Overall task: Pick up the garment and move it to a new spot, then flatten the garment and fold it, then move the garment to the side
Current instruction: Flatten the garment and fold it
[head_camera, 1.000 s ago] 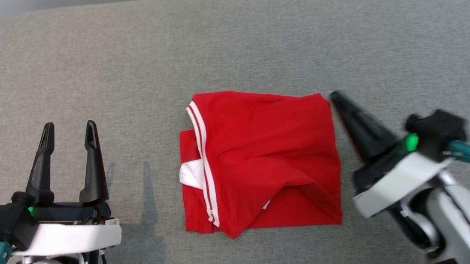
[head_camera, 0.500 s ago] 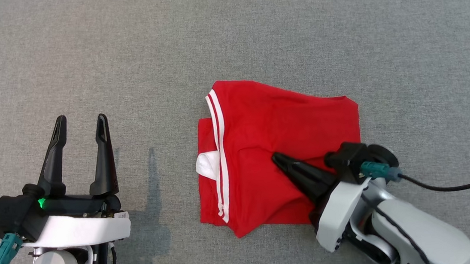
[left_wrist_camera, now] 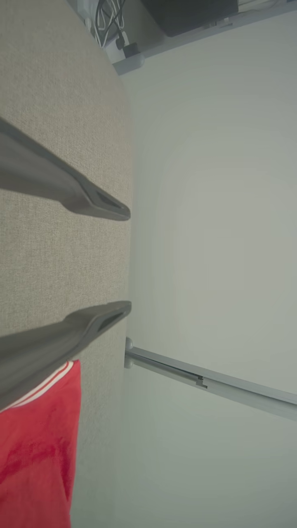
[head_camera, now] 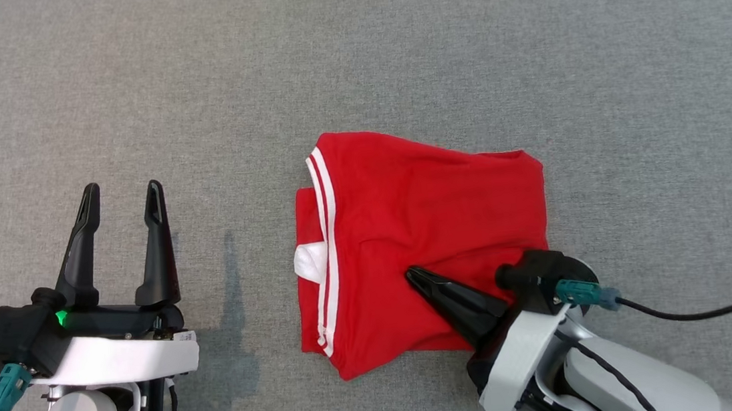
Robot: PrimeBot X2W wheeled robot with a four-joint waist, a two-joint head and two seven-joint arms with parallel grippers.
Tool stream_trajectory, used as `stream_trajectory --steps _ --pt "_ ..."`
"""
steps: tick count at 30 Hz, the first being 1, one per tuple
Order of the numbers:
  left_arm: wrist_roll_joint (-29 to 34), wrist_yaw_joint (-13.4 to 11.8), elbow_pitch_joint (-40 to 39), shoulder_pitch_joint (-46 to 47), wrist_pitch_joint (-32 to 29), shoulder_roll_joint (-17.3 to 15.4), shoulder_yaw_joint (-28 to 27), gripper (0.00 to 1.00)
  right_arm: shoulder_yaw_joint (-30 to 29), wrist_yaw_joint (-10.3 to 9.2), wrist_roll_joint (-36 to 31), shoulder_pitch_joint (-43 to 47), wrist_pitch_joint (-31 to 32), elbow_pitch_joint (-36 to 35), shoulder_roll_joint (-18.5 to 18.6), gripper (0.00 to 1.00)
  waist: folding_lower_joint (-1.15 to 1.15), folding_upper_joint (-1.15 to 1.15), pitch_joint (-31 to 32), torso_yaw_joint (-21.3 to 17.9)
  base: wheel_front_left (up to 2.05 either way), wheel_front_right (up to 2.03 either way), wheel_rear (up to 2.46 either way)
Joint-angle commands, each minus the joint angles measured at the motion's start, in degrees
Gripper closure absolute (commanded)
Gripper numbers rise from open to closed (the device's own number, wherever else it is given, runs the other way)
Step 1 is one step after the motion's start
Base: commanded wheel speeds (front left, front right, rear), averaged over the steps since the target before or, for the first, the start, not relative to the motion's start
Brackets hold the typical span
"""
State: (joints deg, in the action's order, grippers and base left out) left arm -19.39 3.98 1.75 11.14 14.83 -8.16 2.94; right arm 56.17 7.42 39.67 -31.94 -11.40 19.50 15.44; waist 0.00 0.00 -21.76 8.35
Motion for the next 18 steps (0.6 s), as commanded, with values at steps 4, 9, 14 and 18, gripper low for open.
stream_trajectory --steps 4,9,14,18 --pt "0.2 0.3 0.2 0.1 0.3 -0.6 -0.5 0.00 -4.2 0.12 0.5 2.8 -2.3 -4.9 0.4 1.00 0.00 0.00 1.4 -1.0 0.00 0.00 0.00" --pt "0.9 -0.3 -0.3 -1.0 0.3 -1.2 -1.0 0.00 -13.7 0.11 -1.4 7.1 -2.9 -11.6 1.2 1.00 0.00 0.00 2.8 -2.1 0.00 0.00 0.00" --pt "1.1 -1.1 -0.9 -1.7 0.3 -1.7 -1.7 0.00 -26.2 0.10 -4.6 13.0 -2.1 -17.5 0.4 1.00 0.00 0.00 4.1 -3.7 0.00 0.00 0.00" --pt "1.2 -1.6 -1.6 -2.4 0.1 -2.1 -1.8 0.00 -36.2 0.09 -7.7 17.3 -0.9 -21.6 -1.2 1.00 0.00 0.00 5.1 -4.6 0.00 0.00 0.00"
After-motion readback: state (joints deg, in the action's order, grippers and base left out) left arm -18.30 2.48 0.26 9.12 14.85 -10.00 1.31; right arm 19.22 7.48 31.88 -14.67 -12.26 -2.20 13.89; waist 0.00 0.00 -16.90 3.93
